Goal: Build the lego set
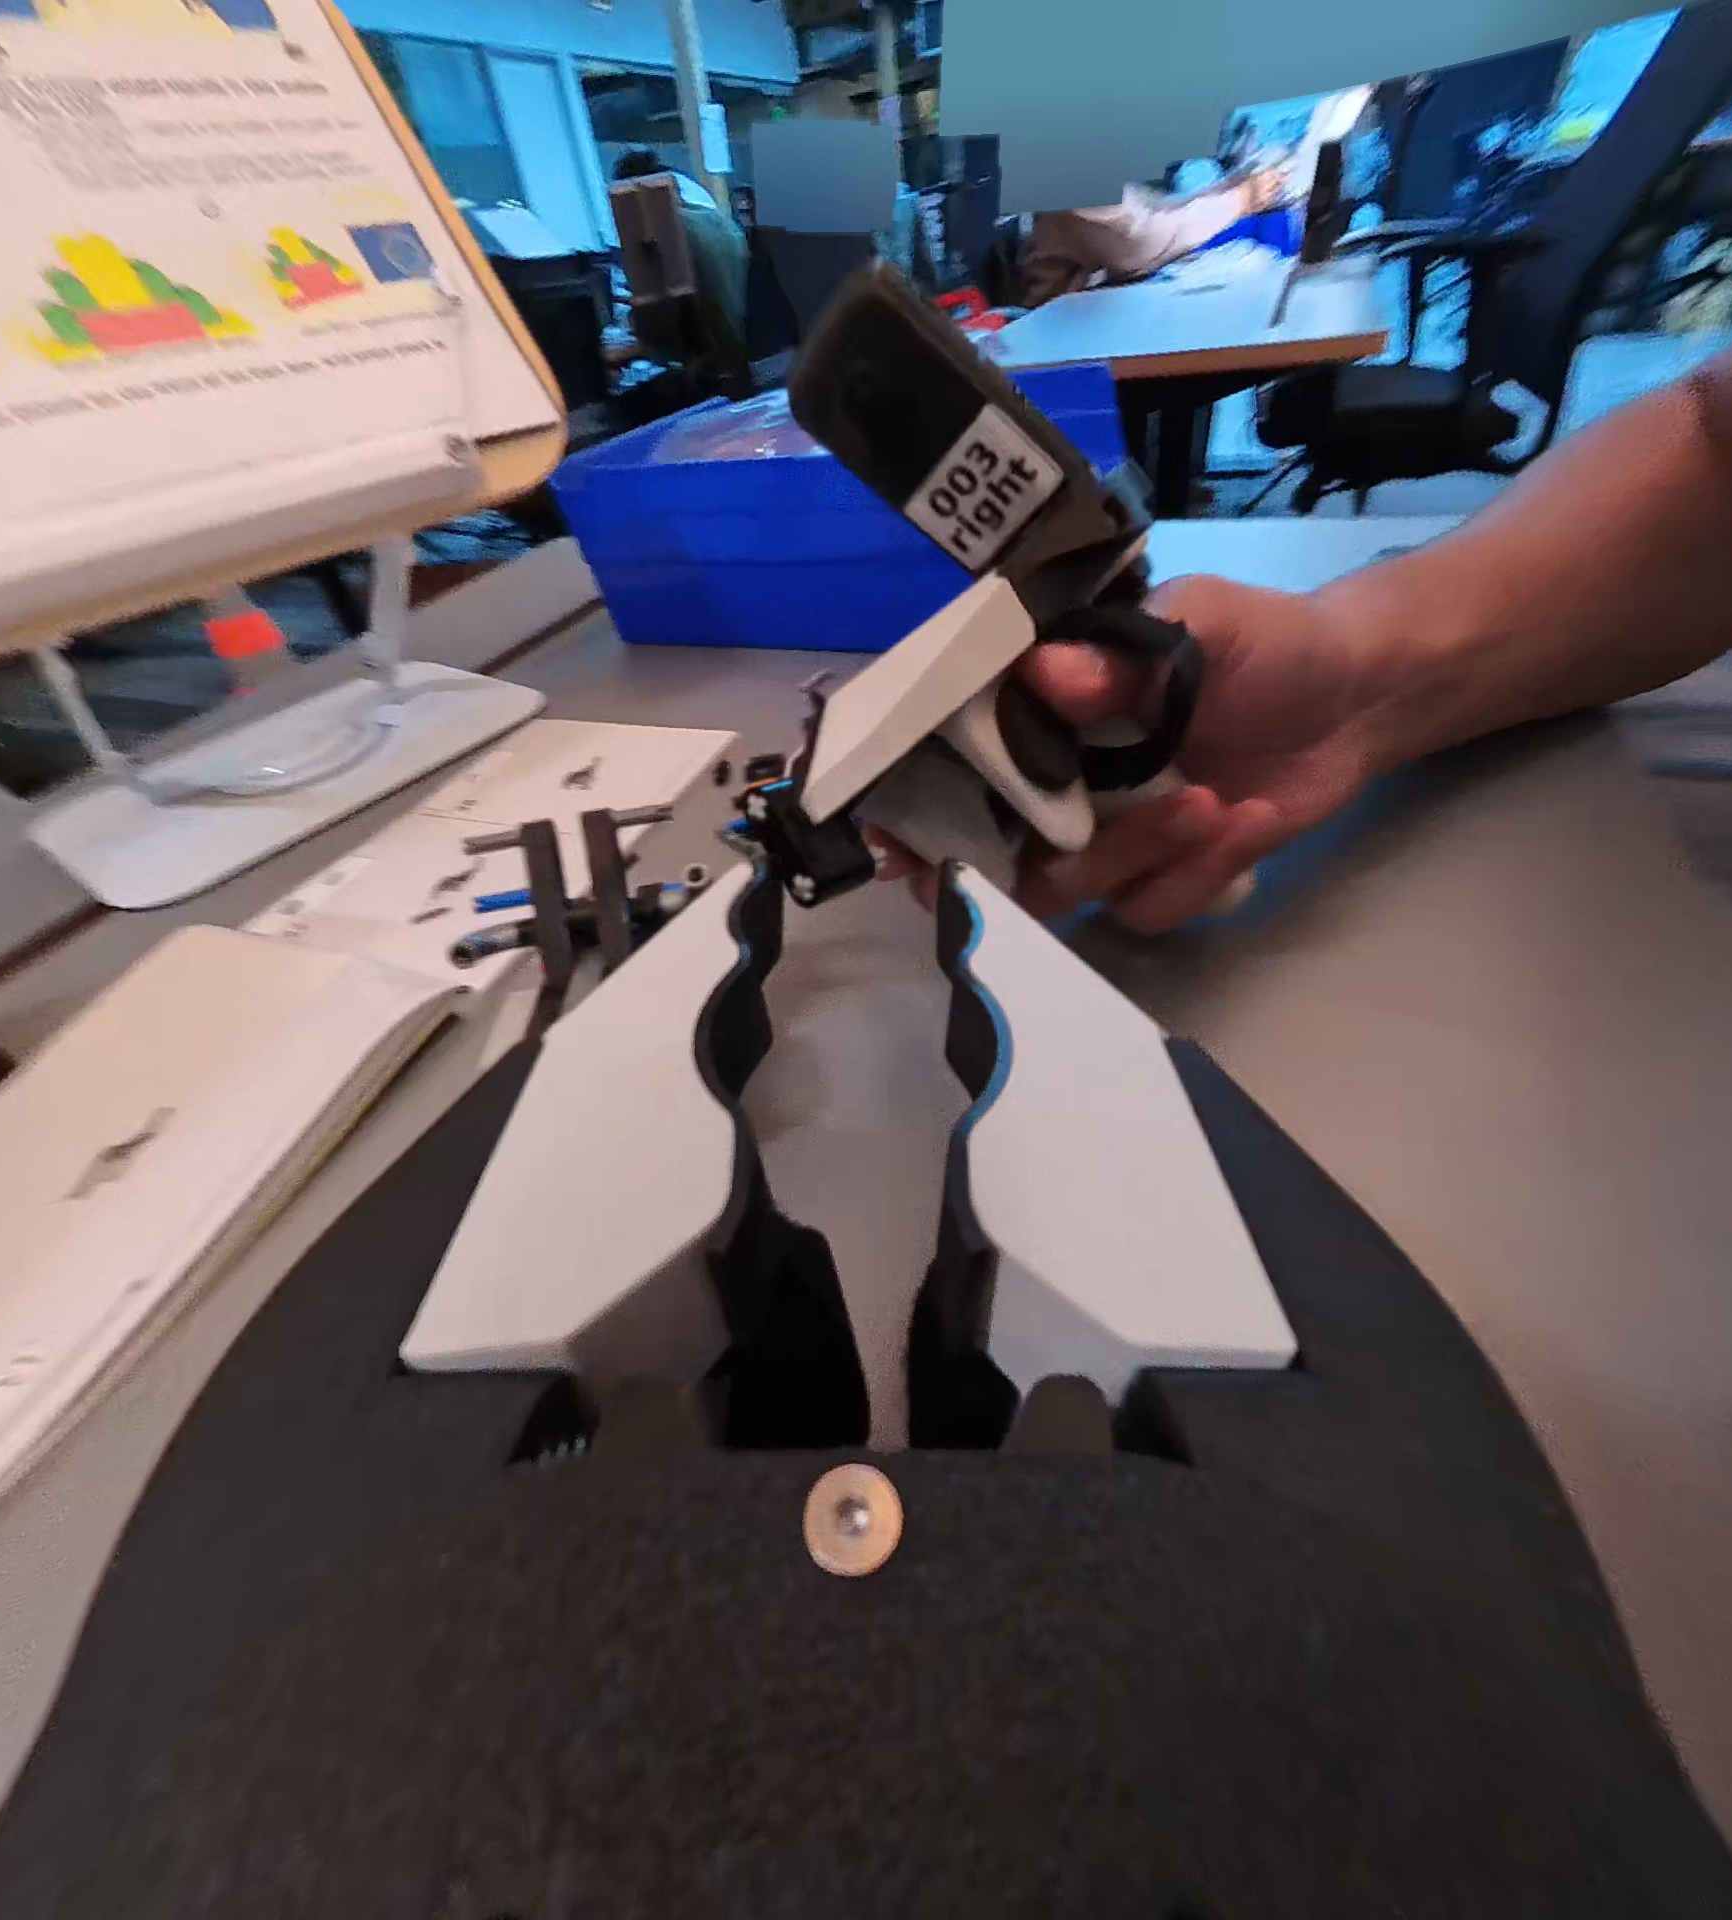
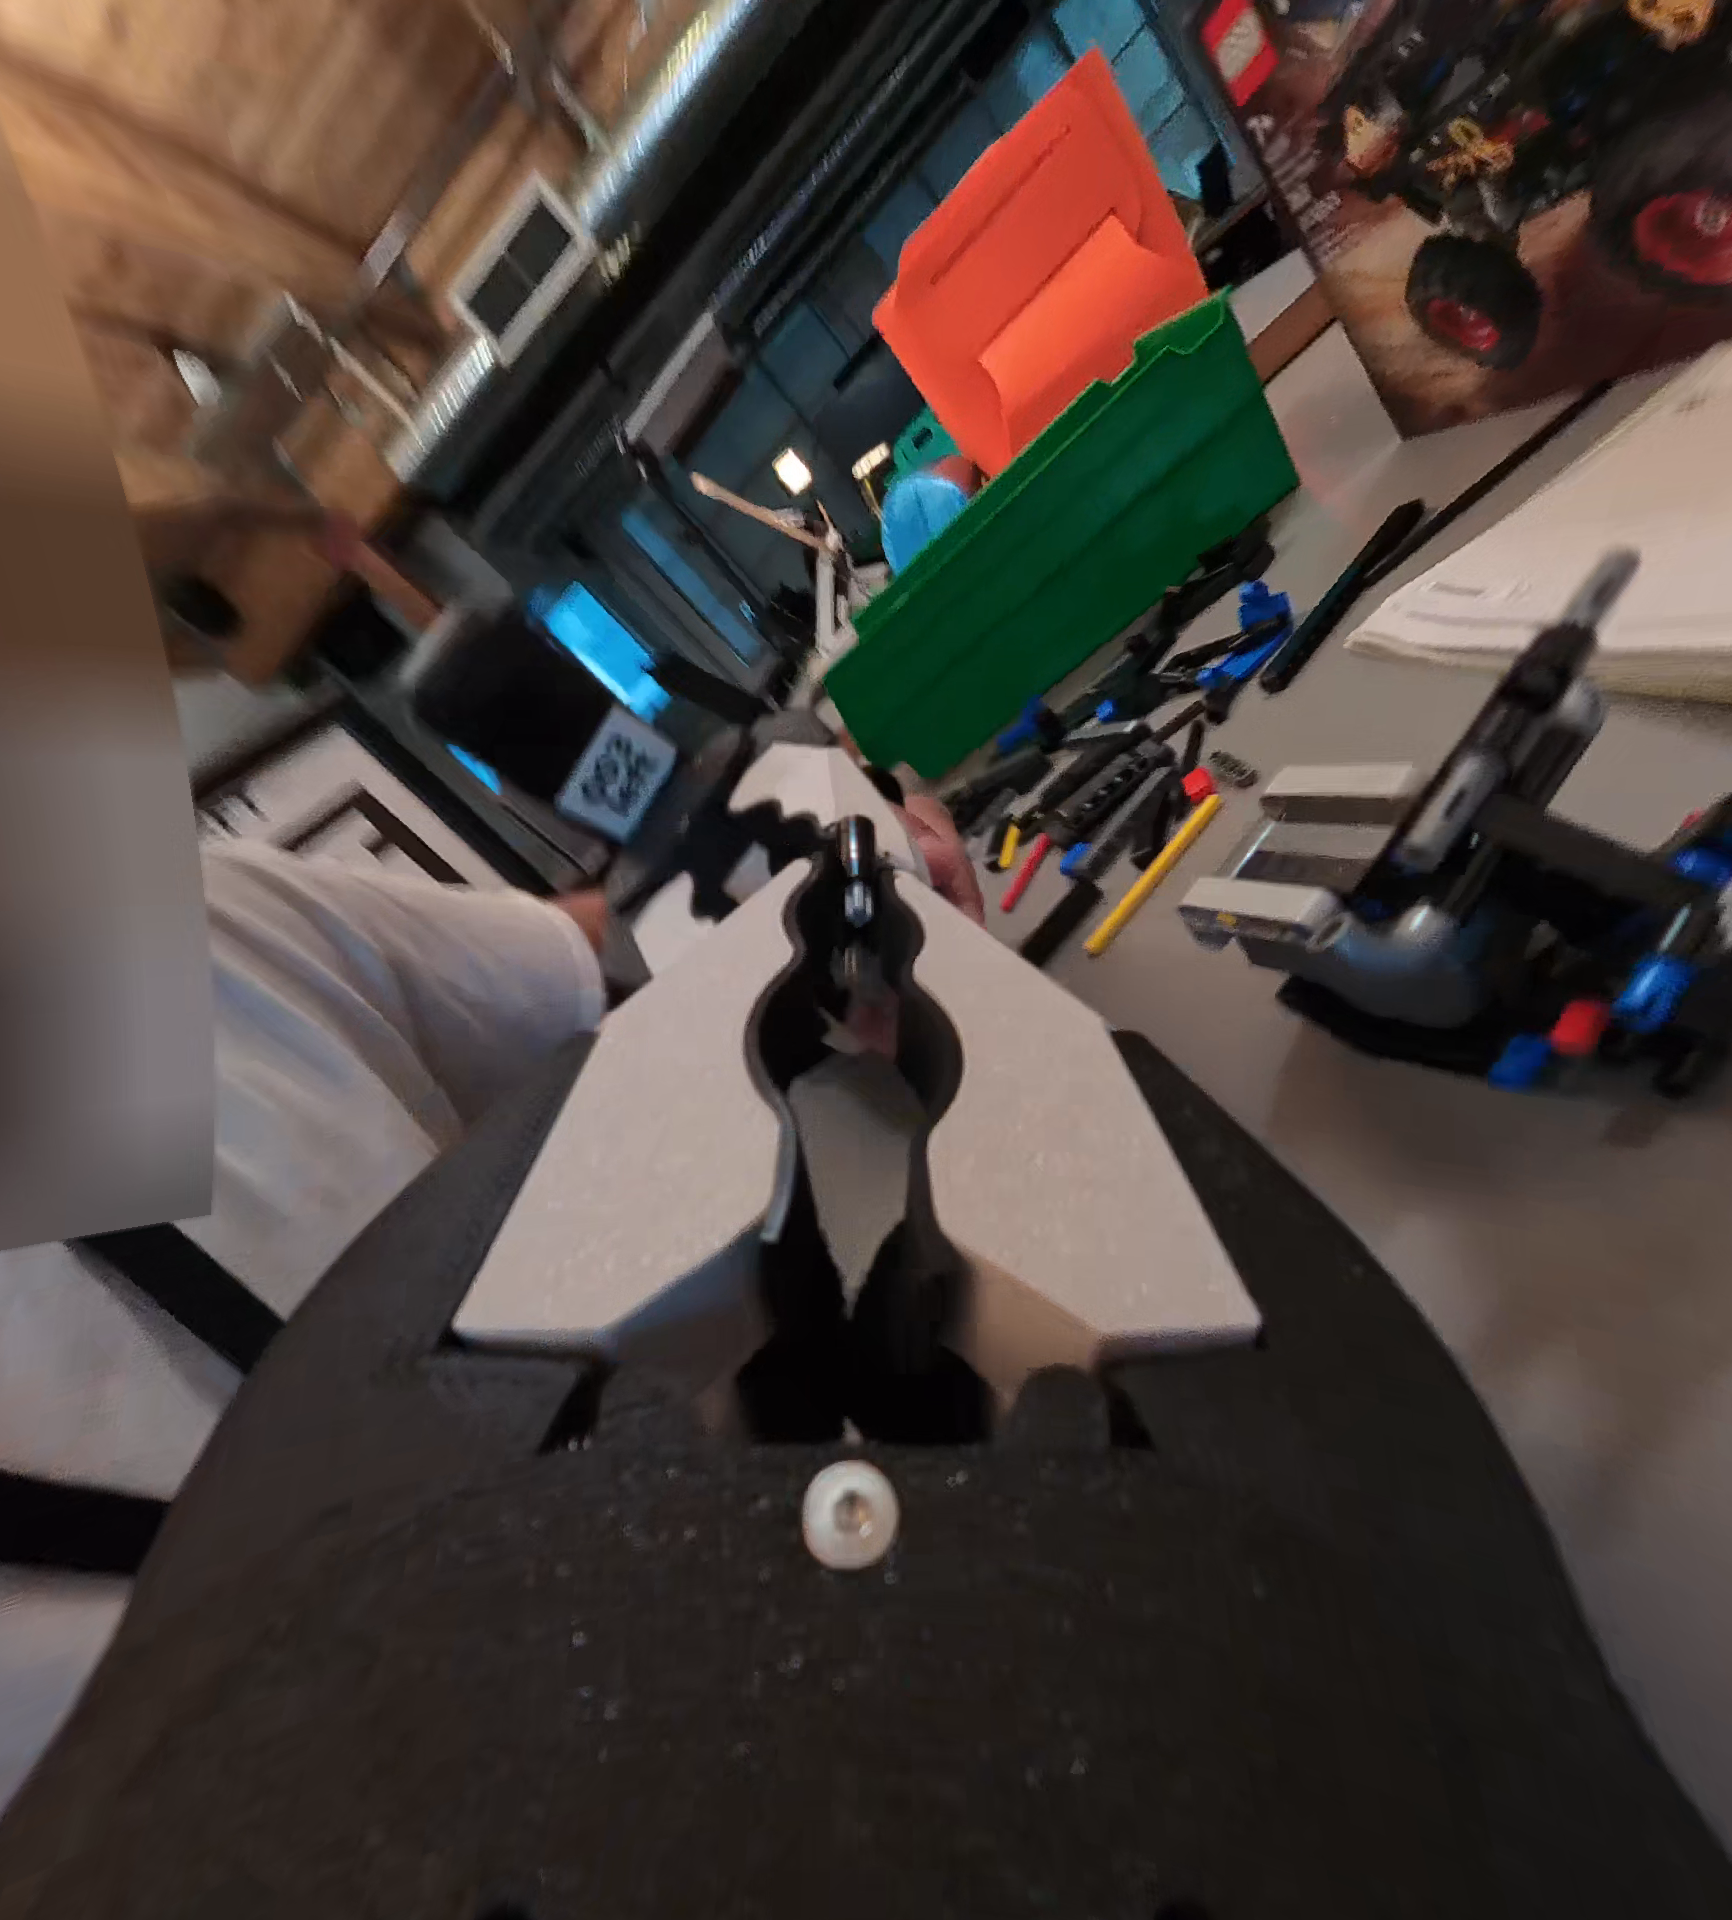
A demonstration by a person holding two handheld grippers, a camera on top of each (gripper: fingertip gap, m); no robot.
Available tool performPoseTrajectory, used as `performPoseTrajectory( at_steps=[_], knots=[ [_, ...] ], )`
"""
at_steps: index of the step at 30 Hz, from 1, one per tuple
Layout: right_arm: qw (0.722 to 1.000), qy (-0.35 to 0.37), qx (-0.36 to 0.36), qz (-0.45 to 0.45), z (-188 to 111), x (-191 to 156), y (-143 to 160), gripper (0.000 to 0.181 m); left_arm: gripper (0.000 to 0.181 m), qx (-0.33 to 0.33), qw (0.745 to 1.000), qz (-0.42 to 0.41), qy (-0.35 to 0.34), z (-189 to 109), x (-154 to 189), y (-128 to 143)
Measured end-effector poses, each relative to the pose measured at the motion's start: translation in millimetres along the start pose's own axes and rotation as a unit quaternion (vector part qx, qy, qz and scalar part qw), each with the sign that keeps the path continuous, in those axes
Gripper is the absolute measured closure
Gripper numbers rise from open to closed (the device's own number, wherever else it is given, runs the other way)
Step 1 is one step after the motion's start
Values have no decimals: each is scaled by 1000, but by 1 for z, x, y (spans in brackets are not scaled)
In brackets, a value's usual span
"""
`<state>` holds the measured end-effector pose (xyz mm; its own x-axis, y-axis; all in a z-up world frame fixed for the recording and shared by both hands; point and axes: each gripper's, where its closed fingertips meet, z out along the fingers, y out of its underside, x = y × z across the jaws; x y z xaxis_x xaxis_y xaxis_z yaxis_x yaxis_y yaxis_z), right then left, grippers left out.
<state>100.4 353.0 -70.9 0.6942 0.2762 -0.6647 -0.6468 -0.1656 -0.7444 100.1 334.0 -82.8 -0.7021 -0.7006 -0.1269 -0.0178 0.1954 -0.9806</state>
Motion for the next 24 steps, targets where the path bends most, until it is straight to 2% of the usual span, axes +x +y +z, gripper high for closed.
performPoseTrajectory(
  at_steps=[3, 9, 14, 24],
  knots=[
    [995, 5, -31, -99, -1, -8, 3, 175, 167, 19, 997, -57, 48, -3, 2, -5],
    [976, 29, -55, -210, -2, -15, 5, 173, 174, 30, 990, -98, 94, -5, 8, -9],
    [968, 50, -78, -232, -5, -10, 4, 168, 176, 42, 981, -153, 112, -9, 0, -11],
    [974, 56, -78, -203, -7, -3, 2, 168, 176, 65, 962, -242, 106, -13, -24, -12]
  ],
)
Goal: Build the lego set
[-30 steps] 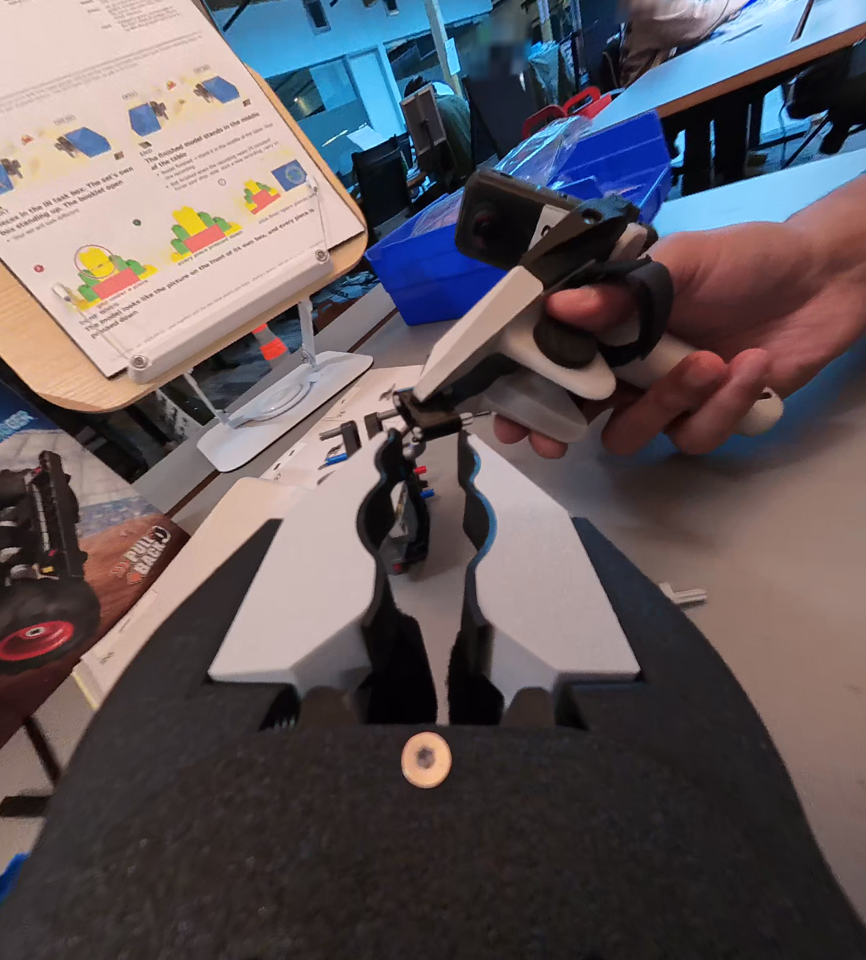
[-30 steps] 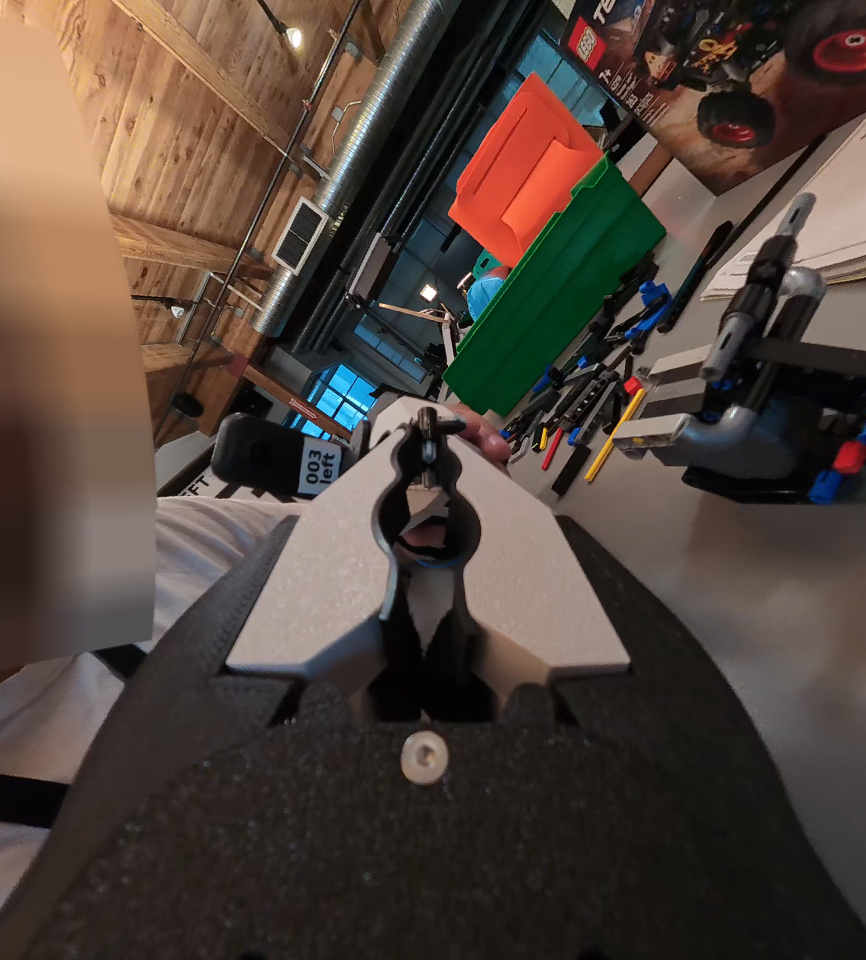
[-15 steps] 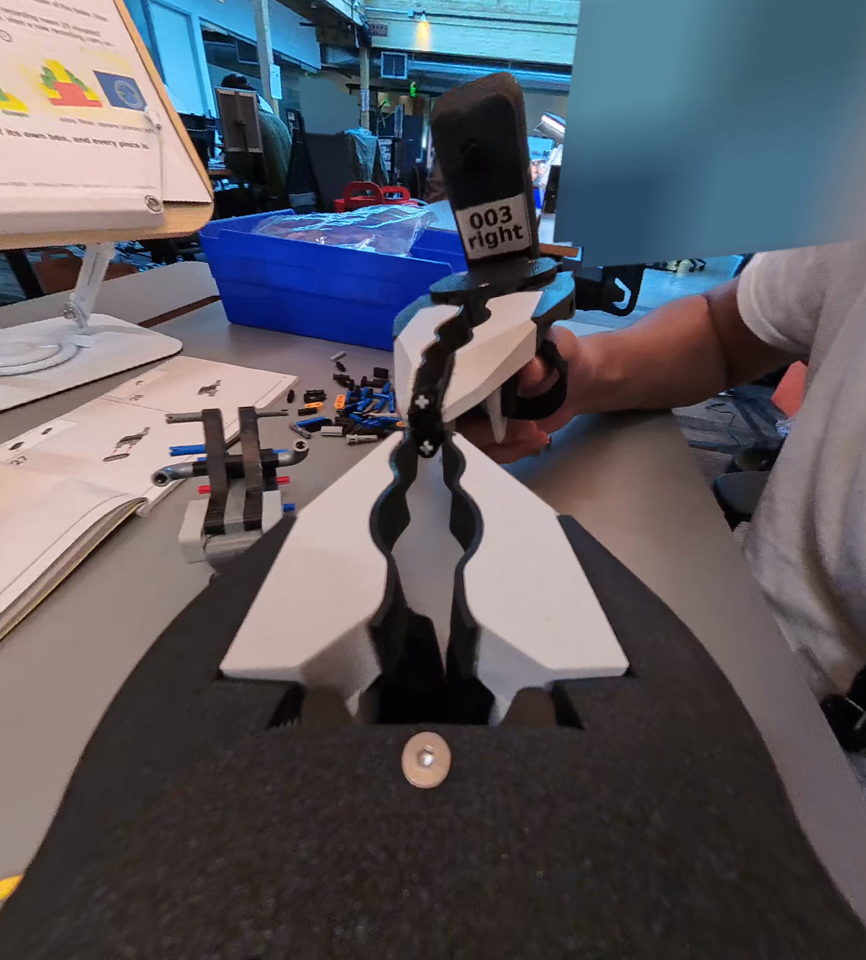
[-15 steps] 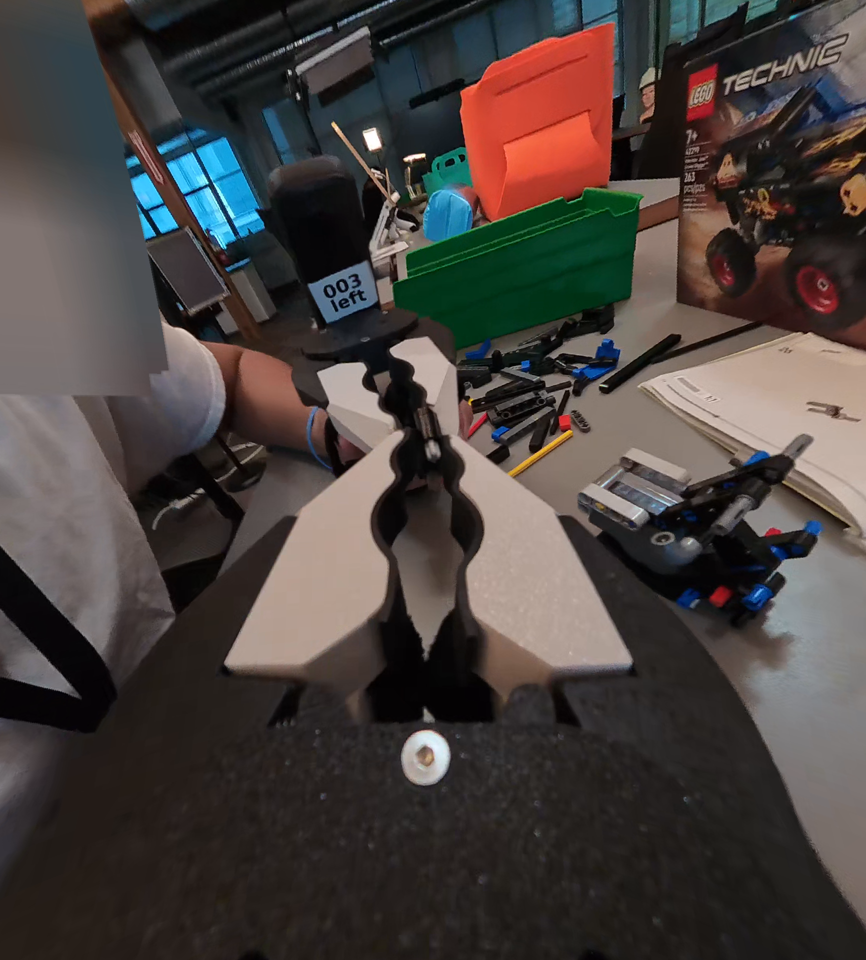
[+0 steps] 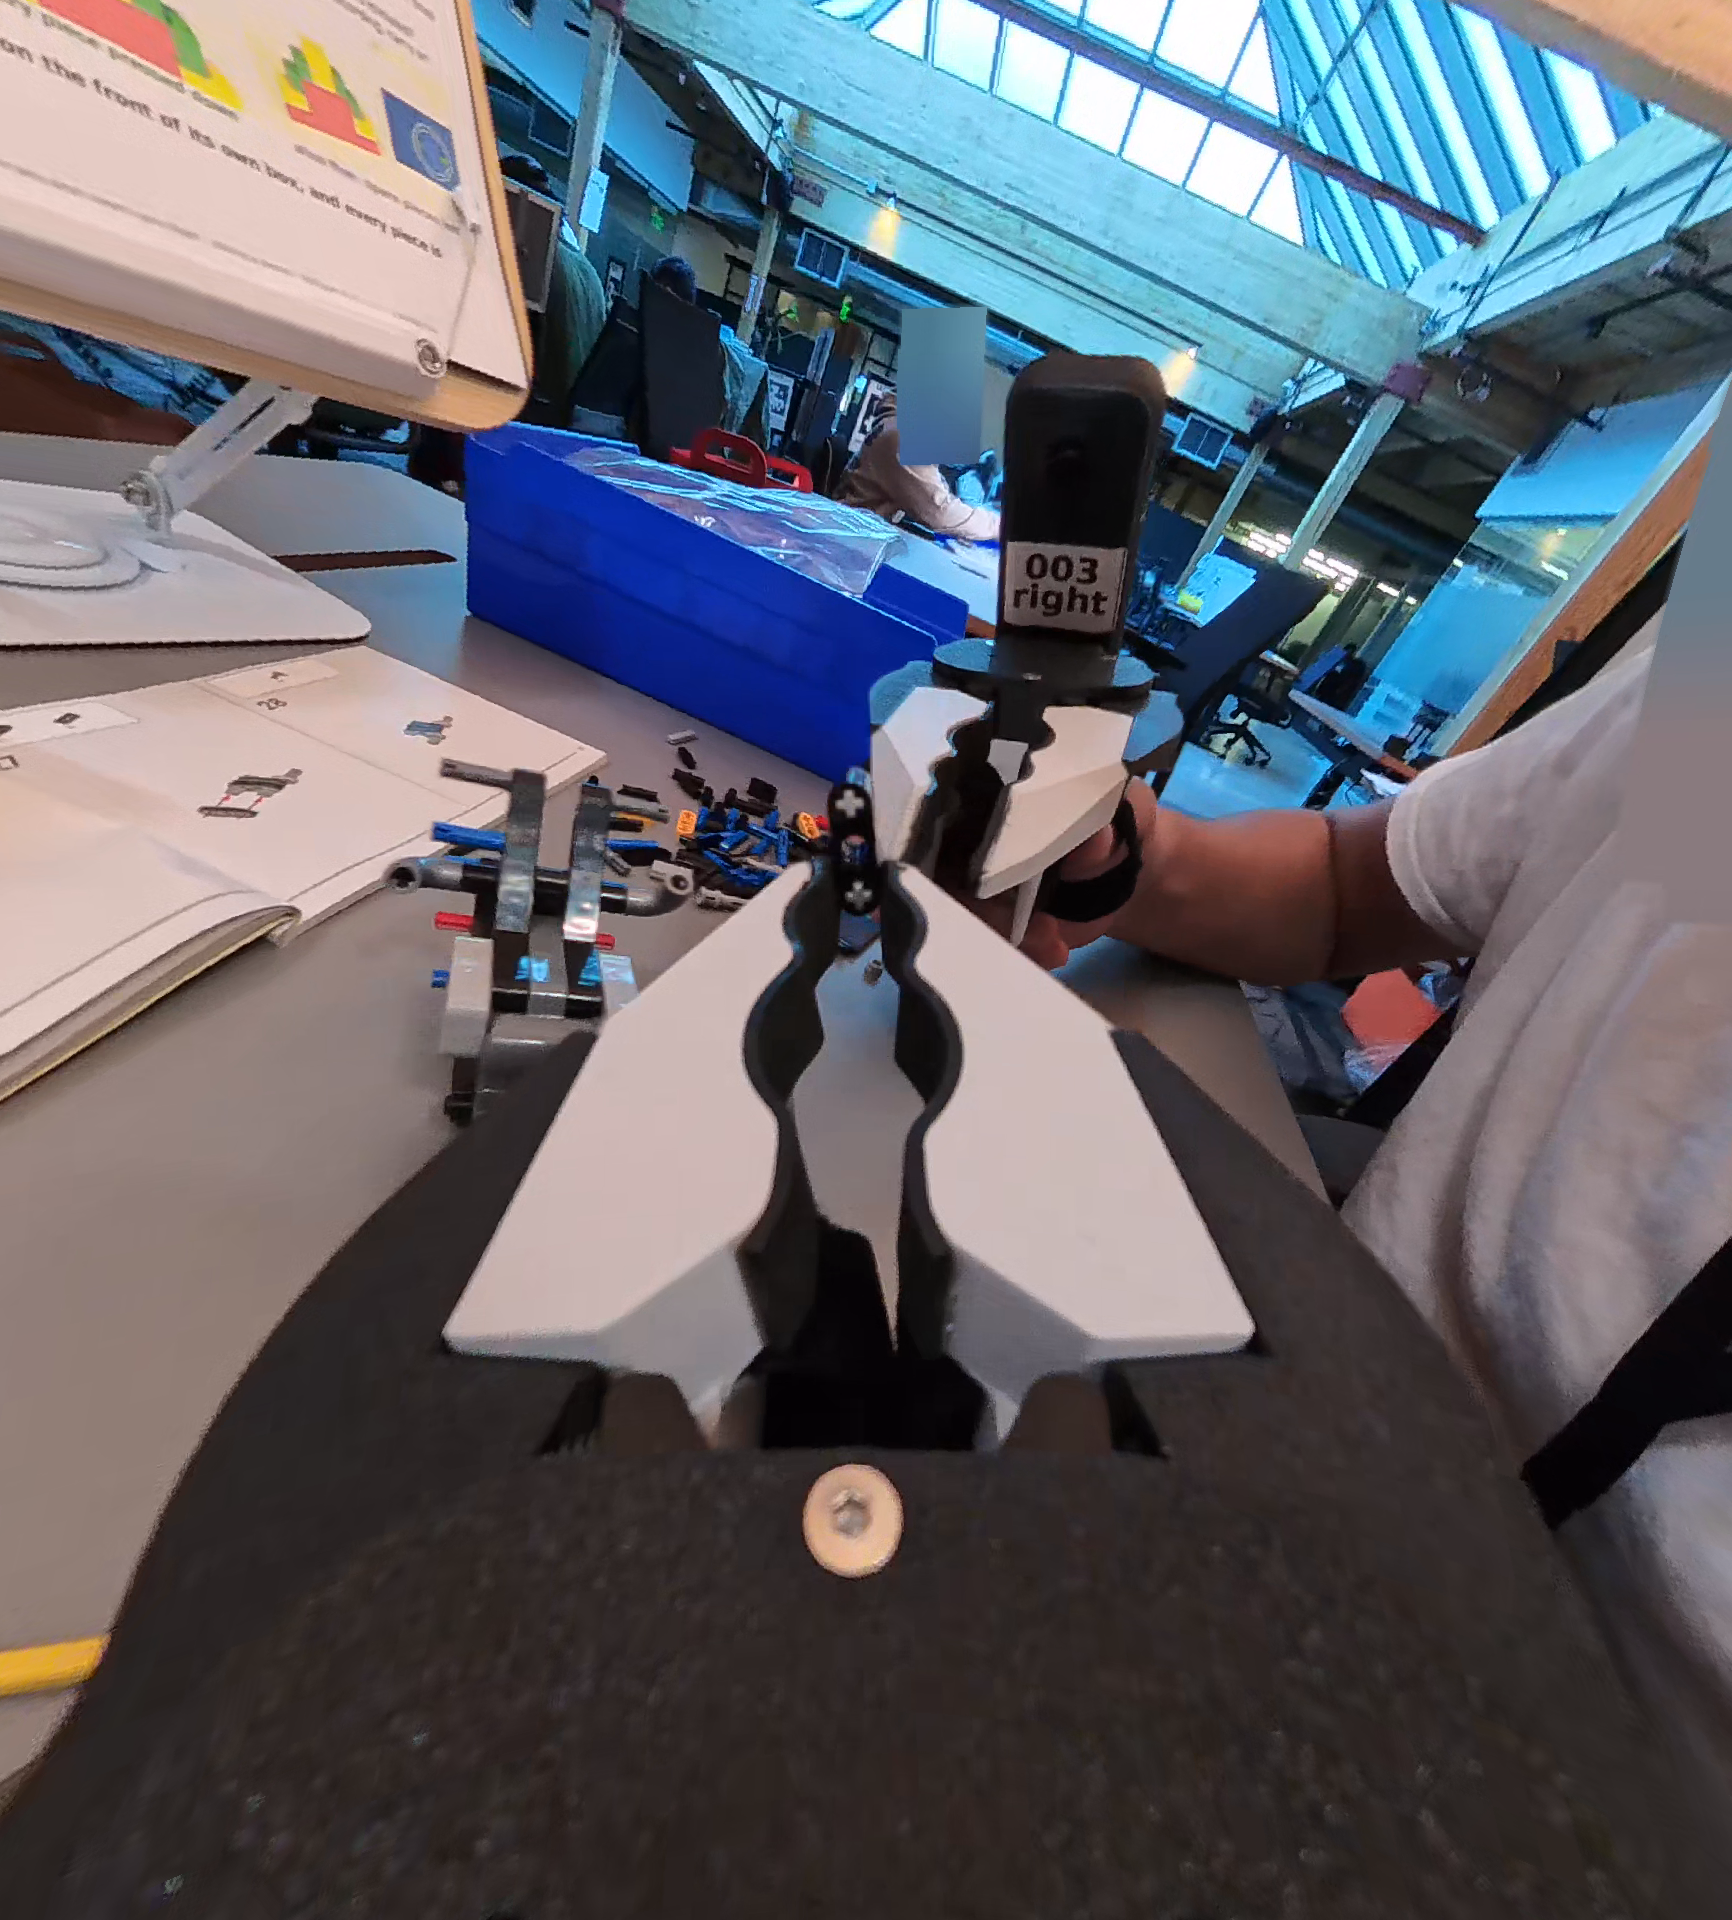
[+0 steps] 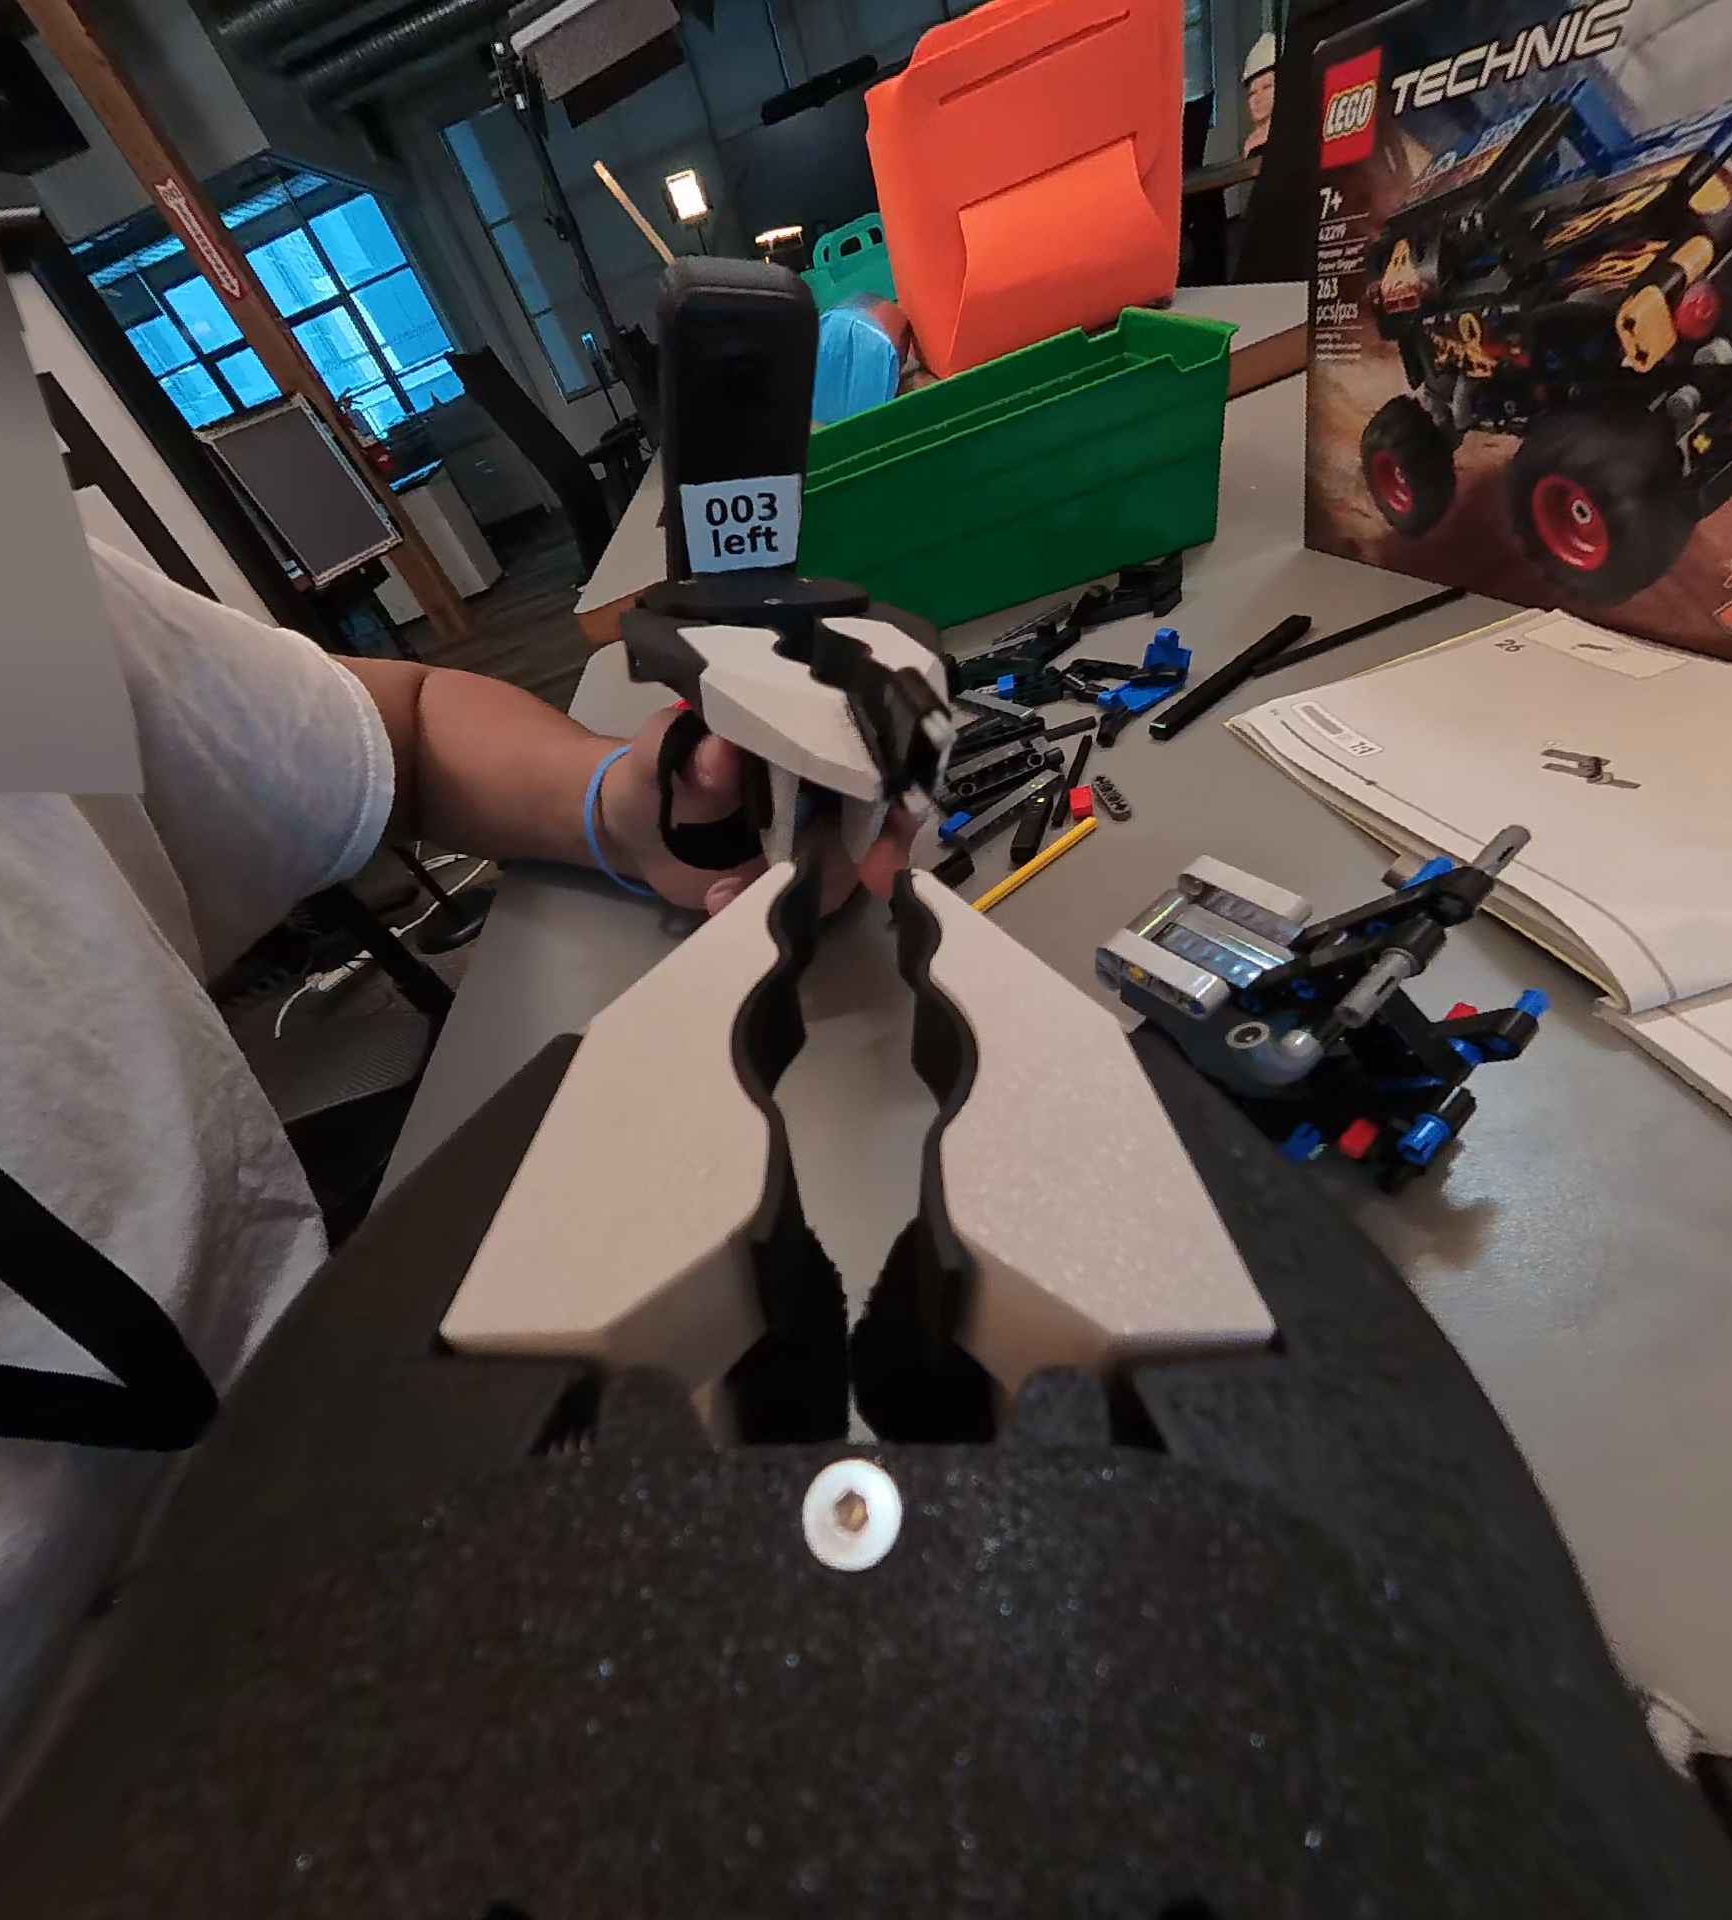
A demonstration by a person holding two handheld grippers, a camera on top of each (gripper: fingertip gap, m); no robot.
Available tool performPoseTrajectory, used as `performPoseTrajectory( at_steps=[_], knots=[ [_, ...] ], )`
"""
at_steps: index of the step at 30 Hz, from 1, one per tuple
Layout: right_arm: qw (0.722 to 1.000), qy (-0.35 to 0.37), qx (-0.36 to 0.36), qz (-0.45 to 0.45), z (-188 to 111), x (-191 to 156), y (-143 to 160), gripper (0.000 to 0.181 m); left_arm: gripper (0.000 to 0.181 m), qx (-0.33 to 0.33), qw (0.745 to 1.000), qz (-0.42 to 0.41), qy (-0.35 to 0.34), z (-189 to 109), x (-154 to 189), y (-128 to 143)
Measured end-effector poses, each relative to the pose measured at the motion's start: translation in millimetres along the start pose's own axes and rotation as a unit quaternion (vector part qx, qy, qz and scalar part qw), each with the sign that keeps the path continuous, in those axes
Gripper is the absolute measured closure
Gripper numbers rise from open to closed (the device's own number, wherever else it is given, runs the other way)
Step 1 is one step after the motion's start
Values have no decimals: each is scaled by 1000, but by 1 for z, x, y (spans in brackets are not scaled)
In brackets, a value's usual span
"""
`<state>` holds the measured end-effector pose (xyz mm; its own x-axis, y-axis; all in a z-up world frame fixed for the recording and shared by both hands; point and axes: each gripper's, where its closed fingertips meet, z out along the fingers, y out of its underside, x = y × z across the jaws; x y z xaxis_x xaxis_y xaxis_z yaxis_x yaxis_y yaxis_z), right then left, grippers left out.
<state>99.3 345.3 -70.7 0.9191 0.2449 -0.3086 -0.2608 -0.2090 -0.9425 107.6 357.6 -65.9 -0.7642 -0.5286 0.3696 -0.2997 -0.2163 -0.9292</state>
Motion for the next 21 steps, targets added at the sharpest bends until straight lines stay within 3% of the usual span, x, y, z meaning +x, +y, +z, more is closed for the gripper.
performPoseTrajectory(
  at_steps=[9, 21],
  knots=[
    [1000, -9, -4, 3, 2, -3, 2, 170, 176, 22, 997, -74, -12, -6, -19, -5],
    [1000, -13, -5, 11, 2, -3, 4, 170, 176, 11, 998, -66, -15, -4, -18, -2]
  ],
)
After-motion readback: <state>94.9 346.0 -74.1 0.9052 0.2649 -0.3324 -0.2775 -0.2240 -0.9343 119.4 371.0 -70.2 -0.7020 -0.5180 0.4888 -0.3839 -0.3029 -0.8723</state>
